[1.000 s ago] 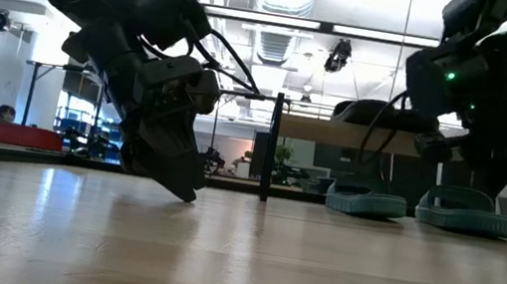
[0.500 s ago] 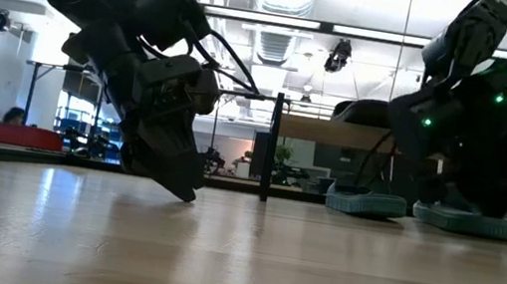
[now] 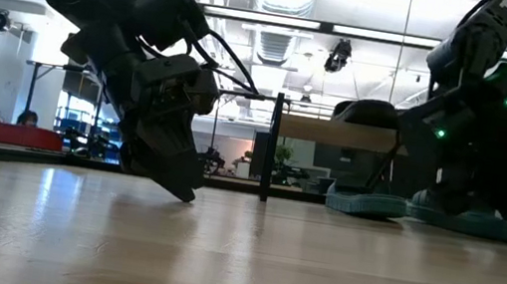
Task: Pick and place slides into the shelf
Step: Adjust the green slippers under the shelf
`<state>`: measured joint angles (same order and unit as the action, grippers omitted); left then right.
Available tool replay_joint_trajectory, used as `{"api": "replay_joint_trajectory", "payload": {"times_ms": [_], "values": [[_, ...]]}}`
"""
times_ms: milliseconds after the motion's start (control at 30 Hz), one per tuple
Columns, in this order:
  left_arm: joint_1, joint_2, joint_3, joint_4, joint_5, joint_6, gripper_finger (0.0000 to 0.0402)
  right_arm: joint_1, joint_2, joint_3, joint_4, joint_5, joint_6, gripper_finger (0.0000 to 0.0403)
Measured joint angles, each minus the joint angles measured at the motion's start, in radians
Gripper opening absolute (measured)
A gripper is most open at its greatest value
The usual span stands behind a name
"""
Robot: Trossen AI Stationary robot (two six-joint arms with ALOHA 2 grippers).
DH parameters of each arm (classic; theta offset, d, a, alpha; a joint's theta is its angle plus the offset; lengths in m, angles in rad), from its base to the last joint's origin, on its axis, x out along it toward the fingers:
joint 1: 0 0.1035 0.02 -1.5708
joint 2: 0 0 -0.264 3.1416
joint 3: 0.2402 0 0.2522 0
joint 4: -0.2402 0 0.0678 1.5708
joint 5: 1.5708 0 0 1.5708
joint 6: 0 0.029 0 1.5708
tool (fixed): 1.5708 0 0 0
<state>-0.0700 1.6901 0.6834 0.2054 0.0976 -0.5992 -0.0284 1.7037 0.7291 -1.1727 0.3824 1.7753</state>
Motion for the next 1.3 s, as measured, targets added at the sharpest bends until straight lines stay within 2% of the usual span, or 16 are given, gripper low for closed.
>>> {"api": "replay_joint_trajectory", "payload": {"times_ms": [267, 467, 667, 733, 800, 1033, 1300], "values": [[0.000, 0.000, -0.001, 0.005, -0.002, 0.000, 0.0191, 0.048, -0.002, -0.023, 0.013, -0.014, 0.082, 0.0009], [-0.001, 0.000, -0.002, 0.005, -0.003, 0.000, 0.0191, 0.038, -0.001, -0.018, 0.007, 0.030, 0.093, 0.0009], [-0.001, 0.000, -0.003, 0.009, -0.003, 0.000, 0.0191, 0.005, -0.001, 0.024, 0.070, 0.089, -0.051, 0.0009], [-0.001, 0.000, -0.003, 0.009, -0.004, 0.000, 0.0191, 0.008, 0.001, 0.048, 0.078, 0.108, -0.037, 0.0009], [-0.001, 0.000, -0.003, 0.010, -0.004, 0.000, 0.0191, 0.023, 0.000, 0.069, 0.042, 0.121, 0.033, 0.0009], [-0.002, 0.000, -0.003, 0.013, -0.007, -0.025, 0.0191, 0.075, -0.013, 0.129, -0.262, 0.169, 0.182, 0.0009], [-0.003, 0.000, -0.003, 0.016, -0.018, -0.024, 0.0191, 0.087, -0.020, 0.160, -0.289, 0.196, 0.189, 0.0009]]}}
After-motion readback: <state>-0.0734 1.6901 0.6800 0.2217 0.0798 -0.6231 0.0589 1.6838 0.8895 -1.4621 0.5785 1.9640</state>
